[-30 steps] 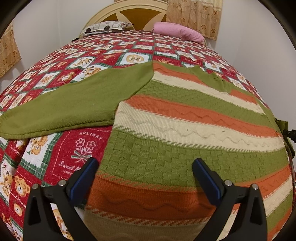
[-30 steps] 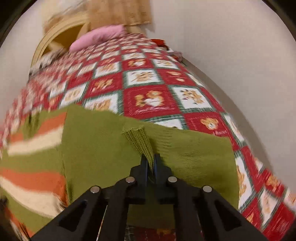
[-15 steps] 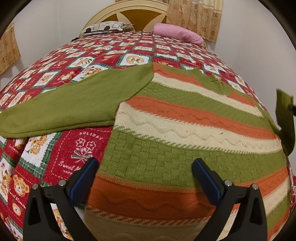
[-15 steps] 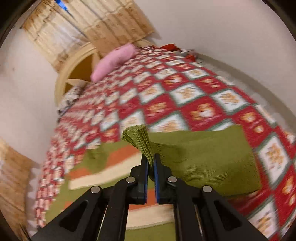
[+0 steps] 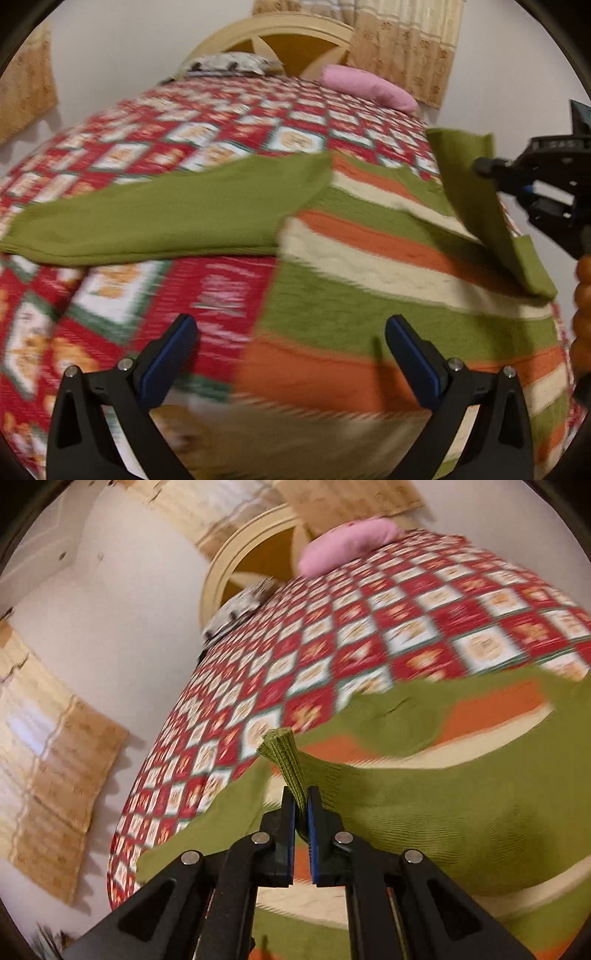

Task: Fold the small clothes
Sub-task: 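Carry the held sleeve across the sweater body and release it with the right tool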

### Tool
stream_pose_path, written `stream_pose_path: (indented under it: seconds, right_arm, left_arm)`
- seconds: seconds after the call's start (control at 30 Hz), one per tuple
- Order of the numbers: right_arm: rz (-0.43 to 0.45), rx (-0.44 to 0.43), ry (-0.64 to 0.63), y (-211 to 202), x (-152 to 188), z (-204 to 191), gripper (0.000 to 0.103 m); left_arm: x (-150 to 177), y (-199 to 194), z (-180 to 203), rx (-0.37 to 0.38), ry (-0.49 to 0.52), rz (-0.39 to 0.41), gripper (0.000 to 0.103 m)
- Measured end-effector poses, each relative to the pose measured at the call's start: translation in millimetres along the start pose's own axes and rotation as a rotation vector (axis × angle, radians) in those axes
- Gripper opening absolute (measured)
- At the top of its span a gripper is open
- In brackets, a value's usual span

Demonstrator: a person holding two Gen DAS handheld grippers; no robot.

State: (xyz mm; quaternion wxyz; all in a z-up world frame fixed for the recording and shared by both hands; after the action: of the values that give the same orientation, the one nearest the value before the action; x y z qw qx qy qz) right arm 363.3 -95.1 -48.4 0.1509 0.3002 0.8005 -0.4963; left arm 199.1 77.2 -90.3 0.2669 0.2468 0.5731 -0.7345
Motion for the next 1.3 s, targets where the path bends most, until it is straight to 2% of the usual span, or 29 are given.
stream_pose_path:
  seconds: [0.17, 0.3, 0.5, 0.6, 0.7, 0.77, 0.93, 1.03, 1.07, 1.1, 1.2, 1.23, 1.3]
  right_arm:
    - [-0.043, 0.019, -0.085, 44, 36, -31, 0.005]
    - [-0.050, 0.053, -0.186, 68, 57, -44, 0.005]
    - [-0.135, -0.016, -0.187, 80, 73, -43, 0.014]
    - [-0.099, -0.126, -0.158, 57, 63, -45, 0.014]
    - [-0.046, -0.160, -0.090, 43, 55, -35, 0.015]
    - [-0.046, -0.162, -0.041, 46, 55, -26, 0.015]
    - [-0.124, -0.165, -0.055, 71, 81, -41, 0.018]
    - [-0.213, -0.233, -0.077, 77, 98, -63, 0.019]
    - [-0.216, -0.256, -0.081, 74, 99, -68, 0.019]
    - [-0.183, -0.259, -0.094, 66, 94, -70, 0.019]
    - [-0.041, -0.186, -0.096, 43, 68, -57, 0.019]
    - [-0.015, -0.128, -0.084, 41, 59, -47, 0.019]
    - [-0.045, -0.041, -0.109, 52, 59, -38, 0.019]
  left_arm:
    - [-5, -13, -38, -0.138, 0.014, 0.050, 0.103]
    - [7, 9, -56, -0.086, -0.098, -0.043, 0.103]
    - [7, 13, -53, -0.089, -0.084, -0.039, 0.103]
    - [7, 13, -52, -0.079, -0.092, -0.037, 0.103]
    - [8, 12, -54, -0.087, -0.086, -0.038, 0.103]
    - [8, 10, -55, -0.087, -0.085, -0.037, 0.103]
    - [8, 11, -55, -0.088, -0.085, -0.038, 0.103]
    - [8, 11, -54, -0.086, -0.086, -0.040, 0.103]
    - [8, 11, -54, -0.086, -0.087, -0.039, 0.103]
    - [8, 12, -54, -0.085, -0.087, -0.039, 0.103]
    - [8, 12, -54, -0.086, -0.086, -0.040, 0.103]
    - [8, 12, -54, -0.086, -0.086, -0.040, 0.103]
    - [8, 12, -54, -0.087, -0.086, -0.040, 0.103]
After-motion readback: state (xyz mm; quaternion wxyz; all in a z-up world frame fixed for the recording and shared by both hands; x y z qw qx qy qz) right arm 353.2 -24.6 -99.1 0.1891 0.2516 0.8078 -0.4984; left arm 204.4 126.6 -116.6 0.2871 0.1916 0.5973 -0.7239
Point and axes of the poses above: each gripper's, at about its wrist camera, not at the fingertips, and y roughly the way its jaws point, z to its right, x to its underside, the point moved 8 cm from there along y, roughly the way its jaws point, and after that the axes turned 8 degrees about x, right-handed, at the moved point
